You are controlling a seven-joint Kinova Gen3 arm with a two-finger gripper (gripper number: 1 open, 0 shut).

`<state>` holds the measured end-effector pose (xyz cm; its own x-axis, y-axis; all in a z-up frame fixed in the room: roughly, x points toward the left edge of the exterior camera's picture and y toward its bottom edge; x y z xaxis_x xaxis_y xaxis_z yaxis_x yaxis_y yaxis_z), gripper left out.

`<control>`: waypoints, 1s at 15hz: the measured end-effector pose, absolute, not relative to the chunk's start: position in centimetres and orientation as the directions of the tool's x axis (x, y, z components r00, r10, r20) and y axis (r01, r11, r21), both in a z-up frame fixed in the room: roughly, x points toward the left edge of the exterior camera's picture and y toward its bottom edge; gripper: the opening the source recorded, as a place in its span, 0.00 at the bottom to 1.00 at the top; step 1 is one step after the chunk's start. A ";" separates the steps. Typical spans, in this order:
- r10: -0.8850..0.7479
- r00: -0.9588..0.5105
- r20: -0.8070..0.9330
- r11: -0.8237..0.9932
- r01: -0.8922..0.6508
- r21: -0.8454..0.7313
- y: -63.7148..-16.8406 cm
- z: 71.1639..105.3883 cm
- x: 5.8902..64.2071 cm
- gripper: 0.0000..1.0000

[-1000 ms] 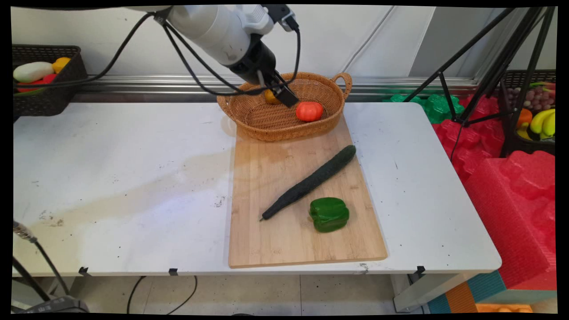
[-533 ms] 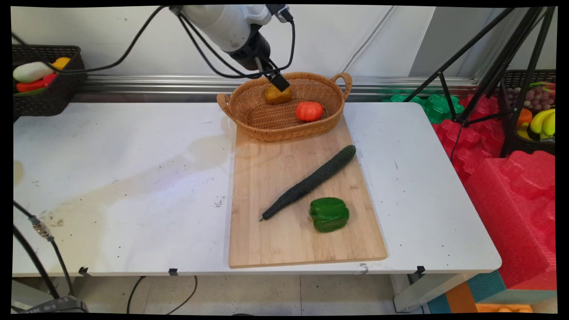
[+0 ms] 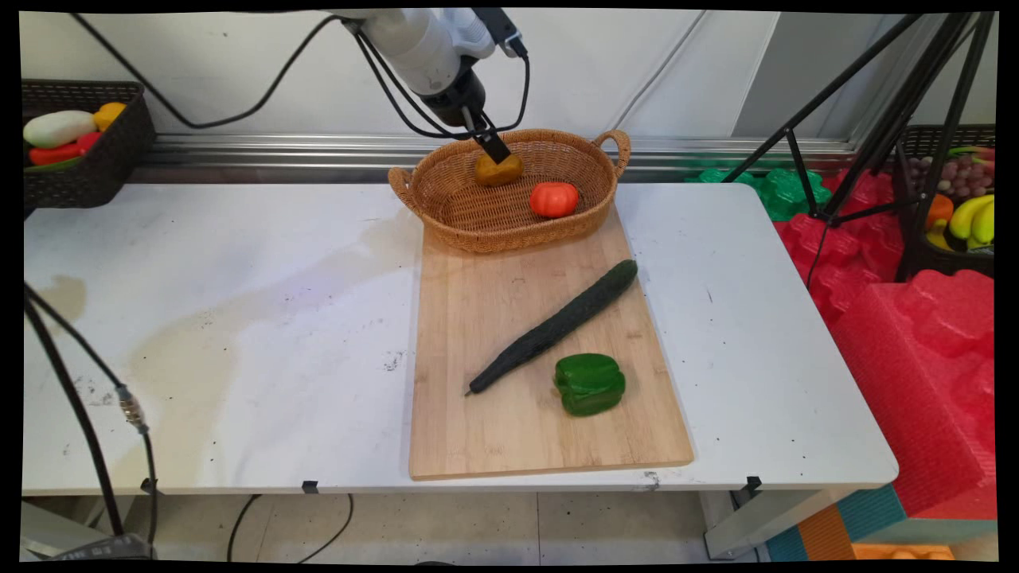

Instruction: Pick up the potato from the vegetable basket

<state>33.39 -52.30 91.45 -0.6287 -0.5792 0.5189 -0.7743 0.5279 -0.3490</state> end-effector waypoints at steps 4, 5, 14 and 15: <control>-0.586 -0.657 0.473 0.548 -0.752 -0.366 -55.6 89.1 33.6 1.00; -0.587 -0.665 0.463 0.554 -0.746 -0.369 -56.4 88.5 33.6 1.00; -0.588 -0.703 0.400 0.589 -0.711 -0.384 -60.5 84.5 33.3 1.00; -0.588 -0.705 0.397 0.591 -0.709 -0.384 -60.7 84.3 33.2 1.00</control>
<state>33.21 -60.66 84.30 -0.7050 -0.5879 0.3967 -0.7092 0.5912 -0.3842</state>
